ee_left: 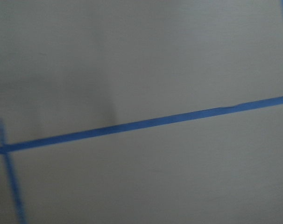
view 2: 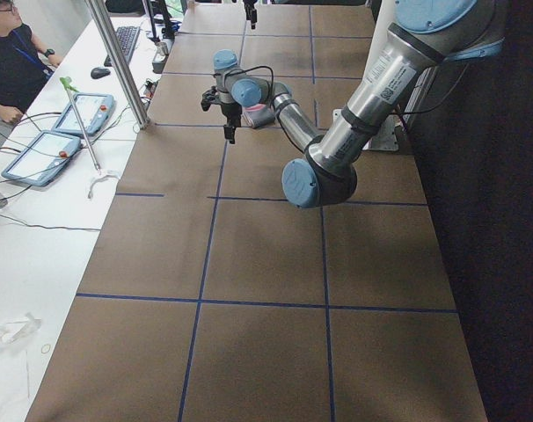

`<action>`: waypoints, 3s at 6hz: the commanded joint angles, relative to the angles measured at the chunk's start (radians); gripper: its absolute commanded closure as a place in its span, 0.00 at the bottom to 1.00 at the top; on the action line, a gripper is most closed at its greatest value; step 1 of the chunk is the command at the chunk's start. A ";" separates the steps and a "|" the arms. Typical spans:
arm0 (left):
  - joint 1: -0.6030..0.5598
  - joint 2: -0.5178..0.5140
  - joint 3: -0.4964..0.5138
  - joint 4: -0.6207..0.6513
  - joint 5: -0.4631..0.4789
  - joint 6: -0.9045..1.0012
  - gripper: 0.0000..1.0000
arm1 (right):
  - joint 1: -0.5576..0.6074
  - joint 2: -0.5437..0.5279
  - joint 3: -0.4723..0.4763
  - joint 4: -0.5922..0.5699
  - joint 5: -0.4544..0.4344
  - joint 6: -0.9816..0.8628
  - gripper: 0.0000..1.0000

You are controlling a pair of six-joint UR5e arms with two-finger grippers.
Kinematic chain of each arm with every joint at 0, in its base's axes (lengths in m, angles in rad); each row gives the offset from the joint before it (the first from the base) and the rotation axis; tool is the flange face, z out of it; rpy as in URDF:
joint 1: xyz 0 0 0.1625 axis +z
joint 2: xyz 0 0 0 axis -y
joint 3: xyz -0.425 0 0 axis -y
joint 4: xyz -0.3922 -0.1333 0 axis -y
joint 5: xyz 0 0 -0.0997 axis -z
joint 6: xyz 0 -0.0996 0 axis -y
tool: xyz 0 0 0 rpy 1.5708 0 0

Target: Fold towel twice with both arms

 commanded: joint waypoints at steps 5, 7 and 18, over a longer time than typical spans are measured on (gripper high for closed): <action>-0.605 0.593 0.023 -0.011 -0.178 0.854 0.00 | 0.247 -0.298 0.034 0.004 0.036 -0.134 0.00; -0.657 0.657 0.023 -0.011 -0.179 0.853 0.00 | 0.247 -0.296 0.034 0.004 0.048 -0.130 0.00; -0.654 0.669 0.012 -0.027 -0.169 0.849 0.00 | 0.245 -0.295 0.033 0.007 0.064 -0.131 0.00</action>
